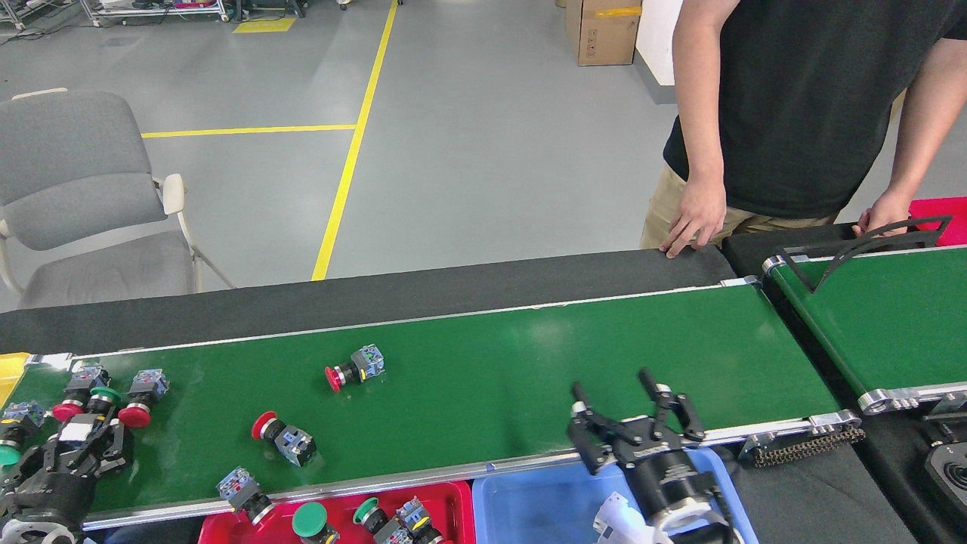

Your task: Pick switch part from conveyor to tray

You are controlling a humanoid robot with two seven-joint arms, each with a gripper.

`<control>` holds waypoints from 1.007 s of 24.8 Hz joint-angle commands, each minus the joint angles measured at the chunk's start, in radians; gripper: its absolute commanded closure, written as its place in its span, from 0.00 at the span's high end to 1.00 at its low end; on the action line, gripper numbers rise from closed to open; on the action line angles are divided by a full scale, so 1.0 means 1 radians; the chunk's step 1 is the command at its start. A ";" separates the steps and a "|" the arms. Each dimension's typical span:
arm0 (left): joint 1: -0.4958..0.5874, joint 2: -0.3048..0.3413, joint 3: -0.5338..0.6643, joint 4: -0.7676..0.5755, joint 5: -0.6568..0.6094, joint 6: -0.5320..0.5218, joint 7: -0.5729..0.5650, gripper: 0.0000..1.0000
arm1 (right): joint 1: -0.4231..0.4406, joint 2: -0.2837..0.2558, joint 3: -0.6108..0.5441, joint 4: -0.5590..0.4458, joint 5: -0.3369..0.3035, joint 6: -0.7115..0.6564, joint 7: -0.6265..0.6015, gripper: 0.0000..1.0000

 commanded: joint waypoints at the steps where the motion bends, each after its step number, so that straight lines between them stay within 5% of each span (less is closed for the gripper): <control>1: 0.031 0.005 0.001 -0.063 0.009 -0.076 0.020 0.07 | -0.002 -0.003 -0.049 -0.017 -0.004 0.002 -0.013 1.00; 8: 0.357 -0.004 -0.001 -0.480 0.106 -0.305 0.023 0.10 | 0.021 -0.003 -0.081 -0.020 -0.015 0.002 -0.016 1.00; 10: 0.453 -0.011 0.001 -0.584 0.109 -0.313 0.023 0.18 | 0.021 -0.003 -0.081 -0.026 -0.016 -0.001 -0.015 1.00; 13: 0.586 -0.031 0.004 -0.718 0.109 -0.313 0.020 0.42 | 0.025 -0.008 -0.083 -0.051 -0.016 -0.001 -0.015 1.00; 15: 0.638 -0.075 0.002 -0.772 0.106 -0.313 0.017 0.77 | 0.029 -0.012 -0.081 -0.062 -0.016 -0.003 -0.015 1.00; 17: 0.684 -0.107 -0.002 -0.822 0.103 -0.313 0.015 0.95 | 0.040 -0.014 -0.078 -0.077 -0.015 -0.004 -0.015 1.00; 25: 0.716 -0.184 0.010 -0.887 0.101 -0.313 0.017 0.99 | 0.182 -0.023 -0.046 -0.177 -0.007 -0.024 -0.007 1.00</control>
